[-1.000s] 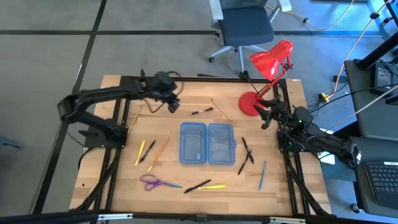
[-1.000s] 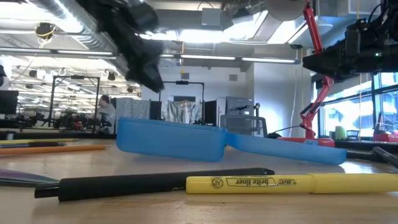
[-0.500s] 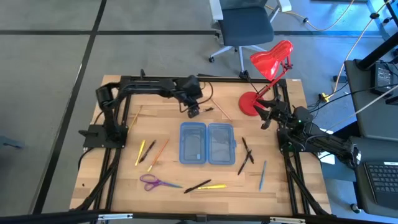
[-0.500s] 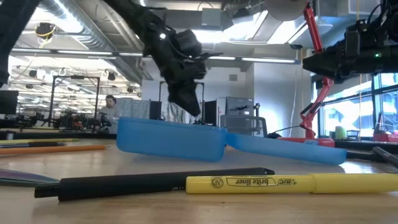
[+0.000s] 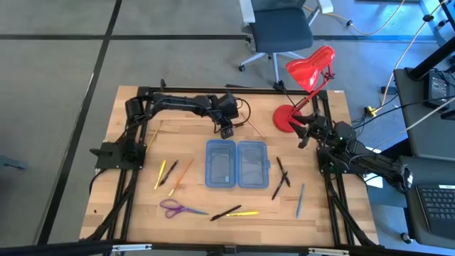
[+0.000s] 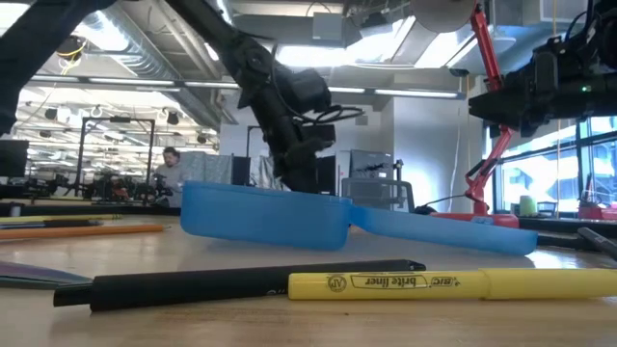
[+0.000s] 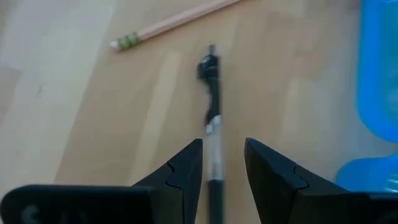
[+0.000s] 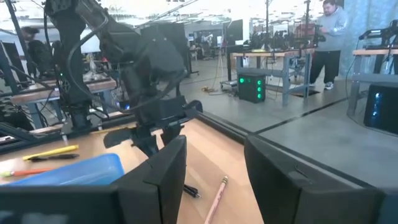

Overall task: Pick & place school supplies into a supply box
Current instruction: Put the black pen into the blue supply box

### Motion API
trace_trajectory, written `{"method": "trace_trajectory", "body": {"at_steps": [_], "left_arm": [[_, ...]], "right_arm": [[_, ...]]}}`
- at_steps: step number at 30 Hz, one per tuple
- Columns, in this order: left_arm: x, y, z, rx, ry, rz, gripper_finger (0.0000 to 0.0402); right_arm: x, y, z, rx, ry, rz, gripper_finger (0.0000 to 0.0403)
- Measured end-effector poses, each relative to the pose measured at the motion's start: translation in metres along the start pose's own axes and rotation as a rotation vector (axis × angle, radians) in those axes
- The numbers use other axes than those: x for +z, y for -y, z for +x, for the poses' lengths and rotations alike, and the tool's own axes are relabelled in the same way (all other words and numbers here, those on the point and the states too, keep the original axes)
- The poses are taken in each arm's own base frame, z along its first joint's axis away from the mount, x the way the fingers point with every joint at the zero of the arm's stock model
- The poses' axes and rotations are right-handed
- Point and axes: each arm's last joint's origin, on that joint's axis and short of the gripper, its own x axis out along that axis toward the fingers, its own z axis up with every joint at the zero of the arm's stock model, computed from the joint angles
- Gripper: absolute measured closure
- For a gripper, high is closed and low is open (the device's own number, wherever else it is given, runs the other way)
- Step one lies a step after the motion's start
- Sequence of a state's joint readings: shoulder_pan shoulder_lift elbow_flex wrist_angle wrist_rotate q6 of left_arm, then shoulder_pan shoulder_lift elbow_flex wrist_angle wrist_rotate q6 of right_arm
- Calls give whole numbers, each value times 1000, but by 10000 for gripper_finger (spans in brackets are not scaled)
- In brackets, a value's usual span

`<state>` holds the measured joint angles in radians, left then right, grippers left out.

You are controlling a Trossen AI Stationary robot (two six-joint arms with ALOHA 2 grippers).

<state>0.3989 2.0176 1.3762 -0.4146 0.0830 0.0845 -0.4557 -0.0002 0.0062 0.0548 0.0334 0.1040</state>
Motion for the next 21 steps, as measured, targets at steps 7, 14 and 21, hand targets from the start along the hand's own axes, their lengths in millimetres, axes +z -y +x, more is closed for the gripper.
{"method": "trace_trajectory", "body": {"at_steps": [7,14,21], "left_arm": [[-5,-1,12,-8,-34,-4,288],[-11,-3,27,-6,-71,-11,288],[-13,-2,30,-21,-80,5,298]], "right_arm": [[0,0,0,0,-1,-2,236],[0,0,0,0,-4,-2,236],[-1,0,0,-1,-9,-3,236]]}}
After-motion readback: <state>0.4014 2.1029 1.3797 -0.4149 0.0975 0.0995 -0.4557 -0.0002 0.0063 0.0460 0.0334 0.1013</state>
